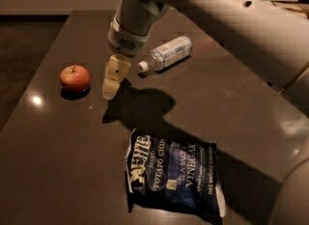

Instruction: Move apple near blue chip bag

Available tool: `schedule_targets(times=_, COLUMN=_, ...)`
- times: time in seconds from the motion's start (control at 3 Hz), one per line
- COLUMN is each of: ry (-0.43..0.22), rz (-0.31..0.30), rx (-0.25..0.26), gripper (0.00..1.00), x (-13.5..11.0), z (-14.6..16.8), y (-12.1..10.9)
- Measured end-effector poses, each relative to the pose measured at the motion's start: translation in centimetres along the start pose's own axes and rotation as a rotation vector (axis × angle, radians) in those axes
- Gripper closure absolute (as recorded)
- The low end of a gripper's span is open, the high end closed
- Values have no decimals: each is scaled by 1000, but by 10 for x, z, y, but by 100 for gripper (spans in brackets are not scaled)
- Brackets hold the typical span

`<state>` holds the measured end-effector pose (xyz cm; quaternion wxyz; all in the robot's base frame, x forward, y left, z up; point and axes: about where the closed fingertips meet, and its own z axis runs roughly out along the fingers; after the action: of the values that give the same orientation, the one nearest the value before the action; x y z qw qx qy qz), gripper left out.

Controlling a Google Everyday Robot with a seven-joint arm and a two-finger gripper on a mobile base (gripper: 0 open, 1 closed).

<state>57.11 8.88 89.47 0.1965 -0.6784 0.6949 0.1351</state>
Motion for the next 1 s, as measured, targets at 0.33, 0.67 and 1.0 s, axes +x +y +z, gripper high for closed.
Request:
schedule_targets(times=0.33, ry=-29, rz=-24, rx=-34, gripper=0, x=-40, z=31, y=-6)
schedule_targets(times=0.67, ry=-36, rz=-58, rx=-61, gripper=0, x=-71, z=55, y=-7)
schedule_targets(times=1.0, ry=-29, rz=-80, rx=-83, gripper=0, x=-90, z=76, y=-7)
